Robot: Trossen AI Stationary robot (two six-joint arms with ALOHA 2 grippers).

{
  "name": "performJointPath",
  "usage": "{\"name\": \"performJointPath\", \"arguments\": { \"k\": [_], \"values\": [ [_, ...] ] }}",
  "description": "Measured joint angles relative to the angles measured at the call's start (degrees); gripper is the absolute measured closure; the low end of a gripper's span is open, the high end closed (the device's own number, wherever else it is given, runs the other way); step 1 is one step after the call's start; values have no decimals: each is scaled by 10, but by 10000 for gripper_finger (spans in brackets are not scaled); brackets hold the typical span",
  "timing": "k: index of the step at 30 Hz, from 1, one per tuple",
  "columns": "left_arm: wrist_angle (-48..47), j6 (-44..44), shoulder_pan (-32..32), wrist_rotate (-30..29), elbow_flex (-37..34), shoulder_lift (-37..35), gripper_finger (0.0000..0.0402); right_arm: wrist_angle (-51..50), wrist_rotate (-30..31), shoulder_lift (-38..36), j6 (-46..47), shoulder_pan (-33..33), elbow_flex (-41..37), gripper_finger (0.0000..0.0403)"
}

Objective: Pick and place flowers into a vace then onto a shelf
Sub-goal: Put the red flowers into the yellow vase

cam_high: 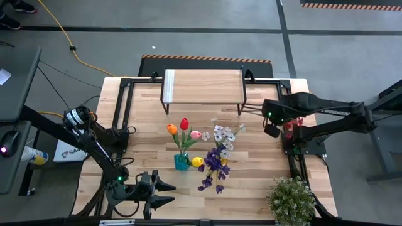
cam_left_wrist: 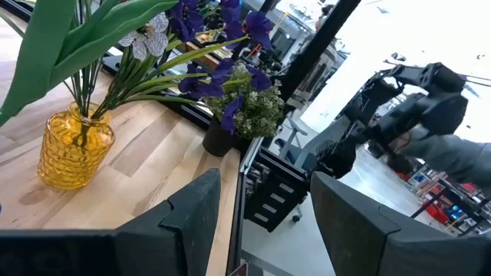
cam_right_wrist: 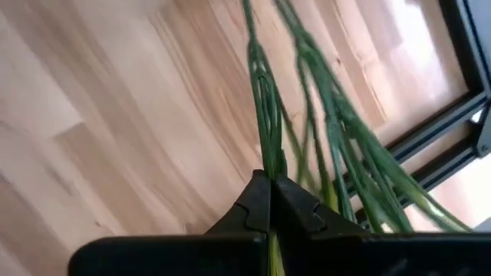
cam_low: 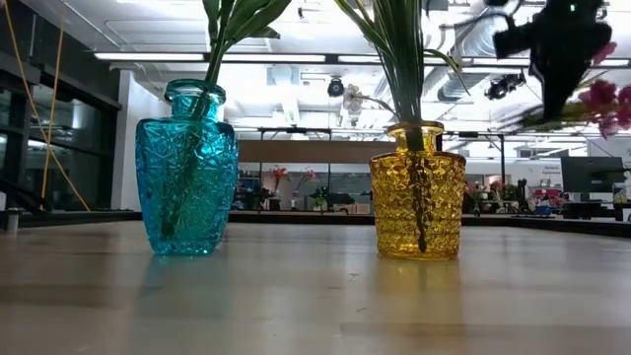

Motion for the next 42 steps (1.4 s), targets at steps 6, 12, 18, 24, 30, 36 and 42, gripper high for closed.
{"name": "performJointPath", "arguments": {
  "k": [6, 12, 18, 24, 30, 36, 42],
  "values": [
    [0, 0, 0, 0, 0, 0, 163, -47, 1, 0, -7, 0, 72, 403],
    [0, 0, 0, 0, 0, 0, 163, -74, 25, 0, -6, 0, 140, 403],
    [0, 0, 0, 0, 0, 0, 163, -76, 38, 0, -7, 0, 212, 403],
    [0, 0, 0, 0, 0, 0, 163, -75, 49, 1, -8, 0, 276, 403],
    [23, 0, 0, -1, 0, 0, 163, -61, 49, 1, -28, 0, 325, 403],
    [74, 0, 0, -15, 0, 0, 163, -9, 48, 13, -74, 0, 358, 403],
    [166, 0, 0, -42, 0, 0, 163, 36, 46, 49, -135, 0, 392, 403]
  ]
}}
